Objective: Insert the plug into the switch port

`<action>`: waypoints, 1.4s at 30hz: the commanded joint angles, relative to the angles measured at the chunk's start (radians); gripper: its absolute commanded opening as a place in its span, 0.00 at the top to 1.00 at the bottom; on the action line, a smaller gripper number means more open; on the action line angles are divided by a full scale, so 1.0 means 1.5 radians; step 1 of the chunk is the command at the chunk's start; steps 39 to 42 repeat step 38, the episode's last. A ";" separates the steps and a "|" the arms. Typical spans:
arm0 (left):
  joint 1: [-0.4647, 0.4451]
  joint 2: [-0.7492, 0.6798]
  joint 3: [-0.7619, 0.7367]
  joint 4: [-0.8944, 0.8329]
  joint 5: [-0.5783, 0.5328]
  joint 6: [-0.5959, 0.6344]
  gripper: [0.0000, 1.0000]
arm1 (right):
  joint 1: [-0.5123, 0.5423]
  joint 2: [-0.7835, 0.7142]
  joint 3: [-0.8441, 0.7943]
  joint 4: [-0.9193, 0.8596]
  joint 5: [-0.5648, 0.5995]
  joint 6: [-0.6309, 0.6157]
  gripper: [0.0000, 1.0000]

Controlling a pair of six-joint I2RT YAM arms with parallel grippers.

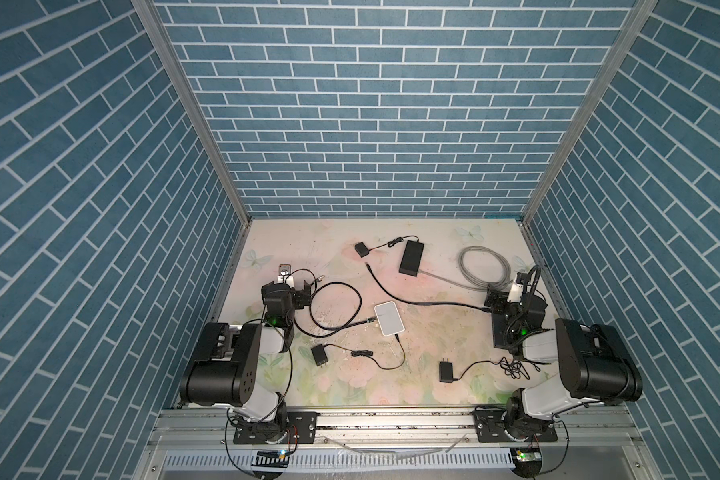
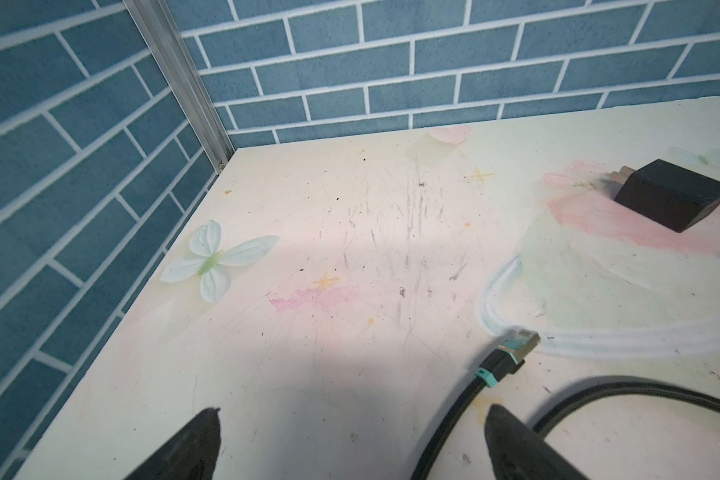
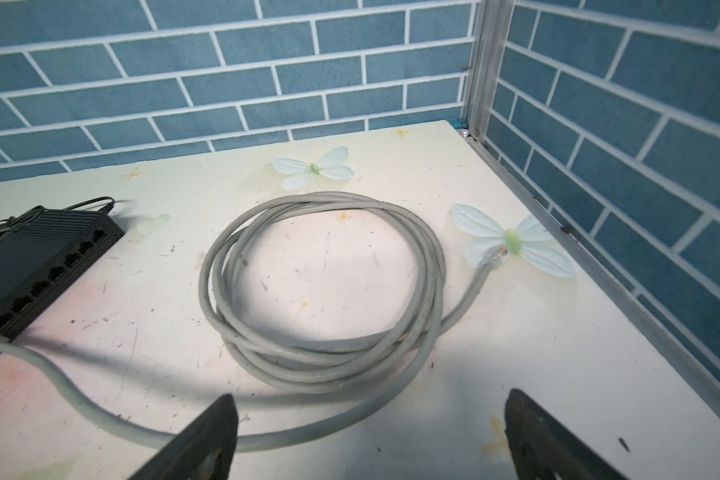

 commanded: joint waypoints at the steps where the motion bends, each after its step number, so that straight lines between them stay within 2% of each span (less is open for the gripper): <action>1: -0.001 0.003 0.008 0.011 0.005 0.003 0.00 | 0.004 -0.006 0.022 -0.018 -0.075 -0.040 0.01; 2: -0.001 0.003 0.008 0.011 0.005 0.003 0.00 | 0.003 -0.003 0.018 -0.007 -0.007 -0.011 0.01; 3: -0.001 0.003 0.009 0.011 0.005 0.003 0.00 | 0.002 -0.003 0.009 0.010 0.094 0.031 0.01; 4: -0.001 0.003 0.008 0.011 0.005 0.003 0.00 | 0.002 -0.006 0.002 0.018 0.062 0.011 0.01; 6: -0.001 0.003 0.008 0.011 0.005 0.003 0.00 | 0.005 0.001 0.013 0.006 -0.156 -0.069 0.02; 7: -0.001 0.002 0.009 0.011 0.005 0.003 0.00 | 0.011 -0.012 0.016 -0.021 -0.114 -0.068 0.01; 8: -0.001 0.002 0.009 0.011 0.005 0.003 0.00 | 0.012 -0.004 0.011 0.006 -0.035 -0.033 0.01; 9: -0.001 0.003 0.009 0.011 0.005 0.003 0.00 | 0.011 0.003 0.001 0.037 0.077 0.014 0.01; 10: -0.001 0.003 0.009 0.011 0.005 0.003 0.00 | 0.005 -0.007 -0.003 0.023 0.095 0.026 0.01; 11: -0.001 0.003 0.009 0.011 0.005 0.003 0.00 | 0.004 -0.005 -0.002 0.026 0.033 -0.002 0.01; 12: -0.001 0.003 0.009 0.011 0.005 0.003 0.00 | 0.005 0.003 0.005 0.029 -0.096 -0.044 0.01; 13: -0.001 0.003 0.009 0.011 0.005 0.003 0.00 | 0.008 -0.006 0.012 -0.007 -0.152 -0.076 0.01; 14: -0.002 0.003 0.009 0.011 0.005 0.003 0.00 | 0.012 -0.011 0.013 -0.010 -0.096 -0.061 0.01; 16: -0.001 0.003 0.009 0.011 0.005 0.003 0.00 | 0.011 -0.003 0.002 0.019 0.124 0.031 0.01; 17: -0.001 0.003 0.009 0.011 0.005 0.003 0.00 | 0.010 -0.011 0.002 0.008 0.099 0.019 0.01; 19: -0.001 0.003 0.009 0.011 0.005 0.003 0.00 | 0.011 0.000 0.013 0.001 -0.156 -0.077 0.02; 20: -0.001 0.003 0.008 0.011 0.005 0.003 0.00 | 0.012 -0.016 0.012 -0.020 -0.122 -0.073 0.01; 22: -0.001 0.002 0.009 0.012 0.005 0.003 0.00 | 0.011 0.005 -0.003 0.045 0.061 0.003 0.01; 23: -0.001 0.003 0.009 0.011 0.005 0.003 0.00 | 0.009 -0.008 0.000 0.015 0.088 0.017 0.01; 27: -0.001 0.003 0.009 0.012 0.005 0.003 0.00 | 0.011 -0.002 0.044 -0.058 -0.035 -0.034 0.01; 29: -0.001 0.003 0.009 0.012 0.005 0.003 0.00 | 0.011 -0.003 0.062 -0.094 -0.067 -0.049 0.01; 35: -0.002 0.003 0.009 0.012 0.005 0.003 0.00 | 0.013 0.001 0.079 -0.118 -0.070 -0.050 0.01; 38: -0.001 0.003 0.009 0.012 0.005 0.003 0.00 | 0.013 -0.003 0.063 -0.094 -0.031 -0.034 0.01; 42: -0.001 0.003 0.009 0.012 0.005 0.003 0.00 | 0.013 -0.003 0.063 -0.094 -0.031 -0.034 0.01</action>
